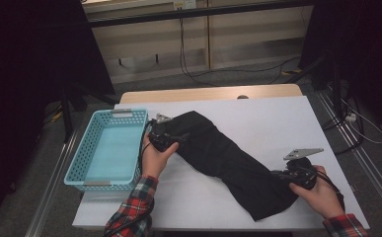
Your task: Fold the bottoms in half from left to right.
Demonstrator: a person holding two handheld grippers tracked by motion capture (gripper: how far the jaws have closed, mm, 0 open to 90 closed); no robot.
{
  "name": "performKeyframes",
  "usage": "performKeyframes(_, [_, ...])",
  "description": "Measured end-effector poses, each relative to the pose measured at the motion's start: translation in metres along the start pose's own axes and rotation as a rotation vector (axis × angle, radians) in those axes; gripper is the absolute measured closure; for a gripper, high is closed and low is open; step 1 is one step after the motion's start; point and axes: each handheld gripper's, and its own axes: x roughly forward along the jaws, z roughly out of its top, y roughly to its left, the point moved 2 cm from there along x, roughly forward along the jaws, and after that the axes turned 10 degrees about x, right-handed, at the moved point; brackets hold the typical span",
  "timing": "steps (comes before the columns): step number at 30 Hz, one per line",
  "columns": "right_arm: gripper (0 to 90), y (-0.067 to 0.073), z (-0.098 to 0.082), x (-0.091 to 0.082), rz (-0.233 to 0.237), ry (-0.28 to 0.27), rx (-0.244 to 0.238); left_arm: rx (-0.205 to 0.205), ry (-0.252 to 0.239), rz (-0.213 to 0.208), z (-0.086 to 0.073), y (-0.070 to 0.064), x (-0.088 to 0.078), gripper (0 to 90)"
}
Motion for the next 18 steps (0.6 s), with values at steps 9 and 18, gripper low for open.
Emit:
performKeyframes(9, [84.1, -0.030, 0.014, 0.001, -0.101, -0.065, 0.010, 0.047, 0.027, -0.015, -0.004, -0.008, 0.001, 17.0])
performKeyframes(18, [47.8, 0.000, 0.015, -0.002, -0.087, -0.113, -0.032, 0.056, 0.012, -0.031, -0.005, -0.009, 0.001, 14.7])
